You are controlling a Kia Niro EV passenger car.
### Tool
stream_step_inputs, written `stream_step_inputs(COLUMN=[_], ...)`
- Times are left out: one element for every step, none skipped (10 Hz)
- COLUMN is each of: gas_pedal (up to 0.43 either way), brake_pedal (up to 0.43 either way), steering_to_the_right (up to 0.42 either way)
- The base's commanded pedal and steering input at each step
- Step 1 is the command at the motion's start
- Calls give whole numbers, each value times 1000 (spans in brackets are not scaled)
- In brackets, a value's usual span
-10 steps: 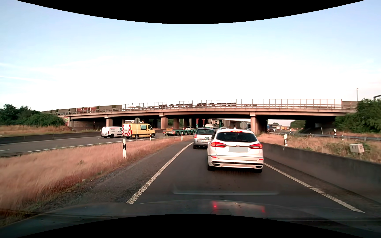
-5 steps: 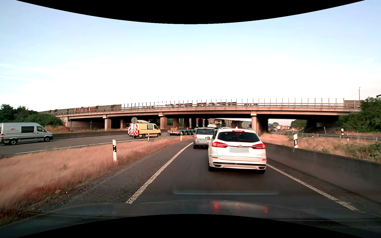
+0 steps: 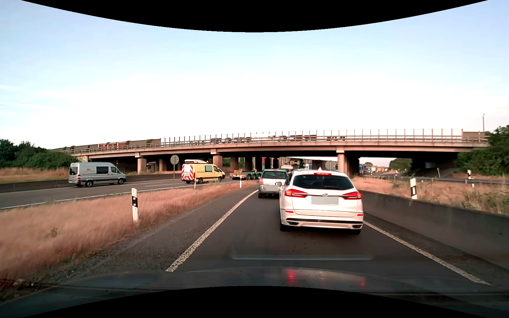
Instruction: Follow the waypoints while adhering to traffic rules and regulations
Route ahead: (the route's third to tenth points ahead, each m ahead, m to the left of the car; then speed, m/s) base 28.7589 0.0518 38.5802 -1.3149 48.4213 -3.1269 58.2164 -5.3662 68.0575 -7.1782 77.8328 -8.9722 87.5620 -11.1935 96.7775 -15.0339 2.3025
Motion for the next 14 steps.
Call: stream_step_inputs(gas_pedal=[0,0,0,0,0,0,0,0,0,0,0,0,0,0], brake_pedal=[122,134,152,177,189,207,213,195,189,183,171,171,171,171], steering_to_the_right=[-3,-3,-1,0,0,3,7,8,8,7,6,6,6,5])
